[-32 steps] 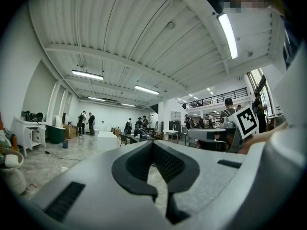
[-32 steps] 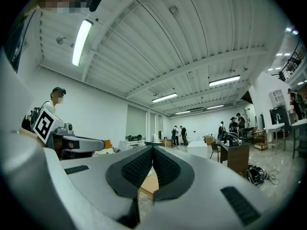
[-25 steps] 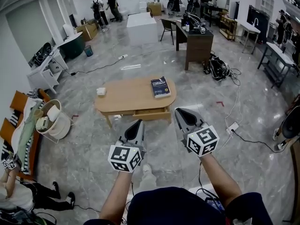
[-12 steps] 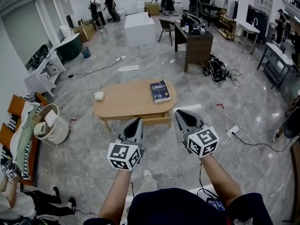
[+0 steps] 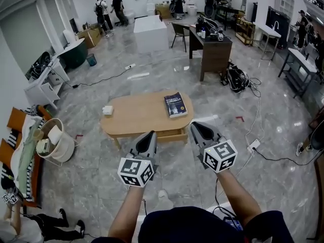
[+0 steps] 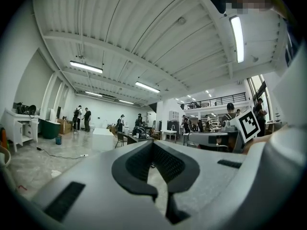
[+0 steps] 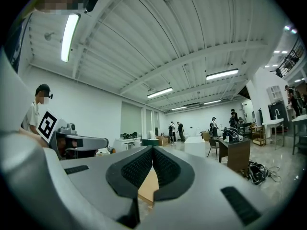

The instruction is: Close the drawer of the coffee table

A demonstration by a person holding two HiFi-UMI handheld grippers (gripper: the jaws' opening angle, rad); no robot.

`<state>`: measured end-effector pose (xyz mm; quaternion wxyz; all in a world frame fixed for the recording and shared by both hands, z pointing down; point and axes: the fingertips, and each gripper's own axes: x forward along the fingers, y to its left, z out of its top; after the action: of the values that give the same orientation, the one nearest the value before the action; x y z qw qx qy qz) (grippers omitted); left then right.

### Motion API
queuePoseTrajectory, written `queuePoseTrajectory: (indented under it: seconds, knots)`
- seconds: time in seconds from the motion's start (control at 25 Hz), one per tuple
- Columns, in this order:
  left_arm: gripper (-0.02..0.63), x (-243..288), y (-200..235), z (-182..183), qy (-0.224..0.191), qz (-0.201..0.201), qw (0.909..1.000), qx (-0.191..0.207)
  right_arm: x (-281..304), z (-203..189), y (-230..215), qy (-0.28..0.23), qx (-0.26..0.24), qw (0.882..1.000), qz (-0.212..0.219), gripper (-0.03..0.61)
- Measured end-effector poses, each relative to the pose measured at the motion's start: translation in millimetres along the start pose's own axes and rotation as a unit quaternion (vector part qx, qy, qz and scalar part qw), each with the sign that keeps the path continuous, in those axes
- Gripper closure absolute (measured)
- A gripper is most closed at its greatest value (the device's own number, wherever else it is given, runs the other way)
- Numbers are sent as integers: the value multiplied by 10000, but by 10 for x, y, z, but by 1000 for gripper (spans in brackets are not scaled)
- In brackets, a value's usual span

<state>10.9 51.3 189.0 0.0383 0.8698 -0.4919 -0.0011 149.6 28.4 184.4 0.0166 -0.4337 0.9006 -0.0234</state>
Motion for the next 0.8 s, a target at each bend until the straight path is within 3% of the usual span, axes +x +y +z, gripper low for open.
queuePoseTrajectory:
  seconds: [0.8]
  knots:
    - [614, 314, 926, 73, 15, -170, 9998, -75, 970, -20, 42, 95, 50, 9998, -181, 560]
